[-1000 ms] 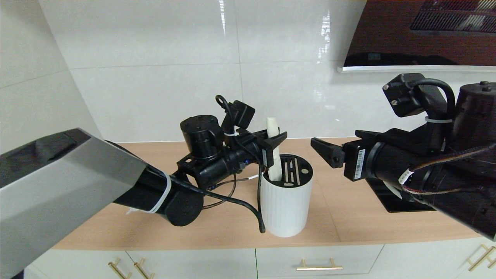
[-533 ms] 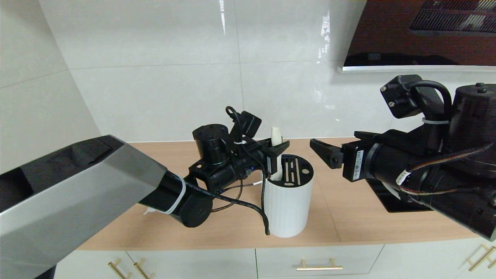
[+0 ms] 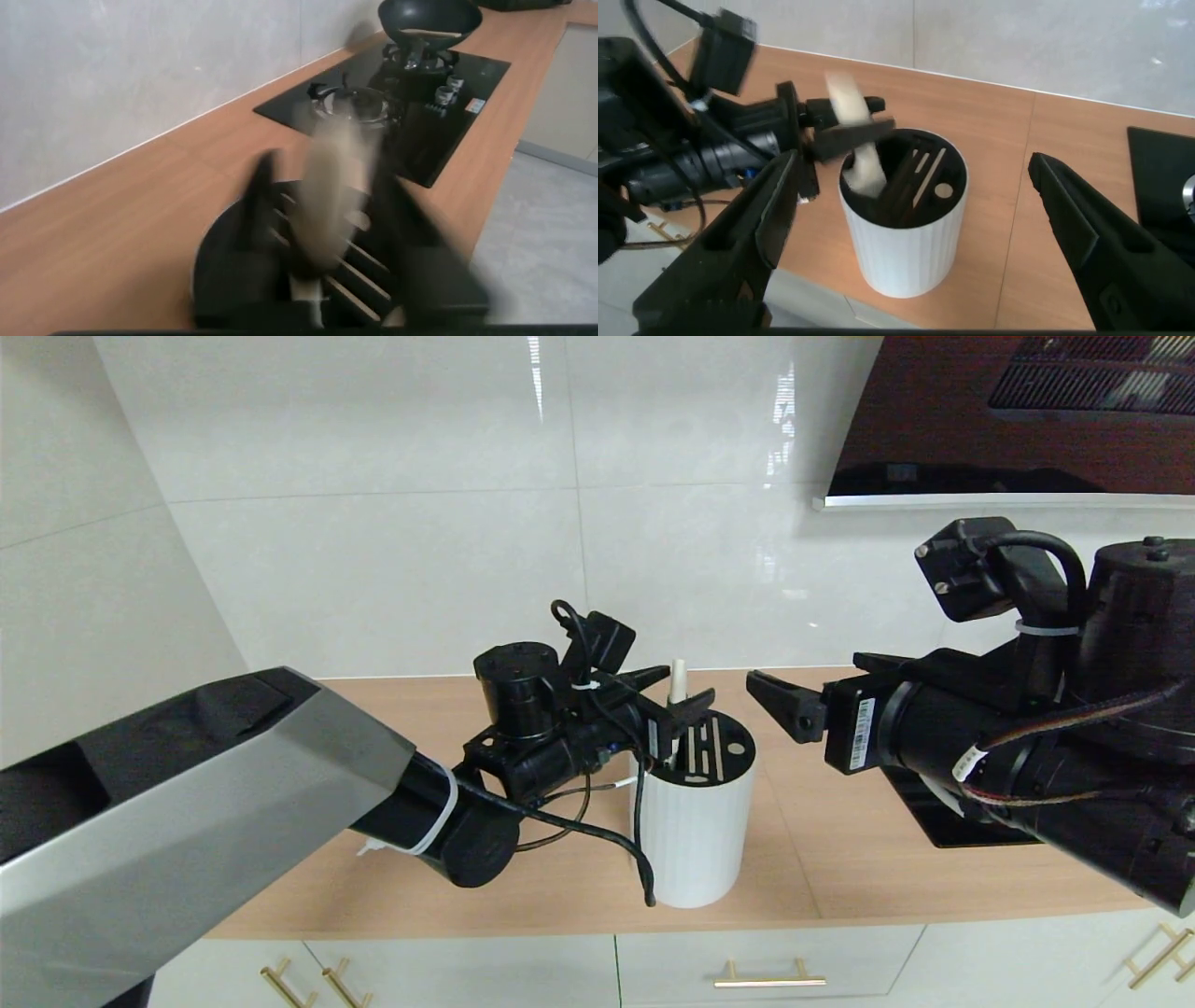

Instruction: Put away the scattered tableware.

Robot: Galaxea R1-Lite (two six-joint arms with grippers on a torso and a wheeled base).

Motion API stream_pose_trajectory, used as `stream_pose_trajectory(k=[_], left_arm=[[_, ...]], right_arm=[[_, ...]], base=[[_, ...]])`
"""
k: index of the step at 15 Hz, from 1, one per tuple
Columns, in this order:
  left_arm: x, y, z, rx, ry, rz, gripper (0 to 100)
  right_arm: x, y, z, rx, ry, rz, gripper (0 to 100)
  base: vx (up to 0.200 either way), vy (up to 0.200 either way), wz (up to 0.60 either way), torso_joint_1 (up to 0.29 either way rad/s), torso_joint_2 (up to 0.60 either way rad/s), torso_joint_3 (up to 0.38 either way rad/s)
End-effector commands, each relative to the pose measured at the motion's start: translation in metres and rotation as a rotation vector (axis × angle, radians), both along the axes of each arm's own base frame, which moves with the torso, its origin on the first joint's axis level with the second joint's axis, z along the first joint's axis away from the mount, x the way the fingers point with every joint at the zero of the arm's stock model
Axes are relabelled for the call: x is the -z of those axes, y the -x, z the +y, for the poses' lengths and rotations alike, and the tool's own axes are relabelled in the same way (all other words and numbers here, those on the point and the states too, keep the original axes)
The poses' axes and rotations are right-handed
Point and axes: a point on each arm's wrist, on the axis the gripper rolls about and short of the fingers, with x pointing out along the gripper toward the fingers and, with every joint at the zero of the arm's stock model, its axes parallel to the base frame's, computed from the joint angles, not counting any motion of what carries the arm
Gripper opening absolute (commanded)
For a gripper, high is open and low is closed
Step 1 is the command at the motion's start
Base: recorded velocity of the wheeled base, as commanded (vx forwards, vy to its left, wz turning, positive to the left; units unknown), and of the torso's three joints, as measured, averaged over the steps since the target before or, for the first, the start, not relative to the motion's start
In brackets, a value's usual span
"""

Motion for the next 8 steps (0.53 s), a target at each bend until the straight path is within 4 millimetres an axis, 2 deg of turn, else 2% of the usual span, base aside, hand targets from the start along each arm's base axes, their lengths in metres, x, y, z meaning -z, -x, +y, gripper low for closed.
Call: stream_pose_trajectory(k=[1, 5, 8], left_arm=[[-0.002, 0.000, 0.000, -0.006, 0.010, -0.012, 100], [-0.019, 0.005, 0.002, -0.007, 0.042, -0.055, 100], [-0.073, 0.022, 0.014, -0.025, 0.196, -0.153, 100]], right_arm=[[0.000, 0.000, 0.000, -0.001, 0.001, 0.001, 100], [0.001, 0.000, 0.000, -0.003, 0.002, 0.002, 100], [0.002, -0.005, -0.006, 0.022, 0.004, 0.006, 100]], base=[[0.000, 0.000, 0.00, 0.000, 0.00, 0.000], [0.000, 0.000, 0.00, 0.000, 0.00, 0.000], [0.000, 0.000, 0.00, 0.000, 0.00, 0.000]])
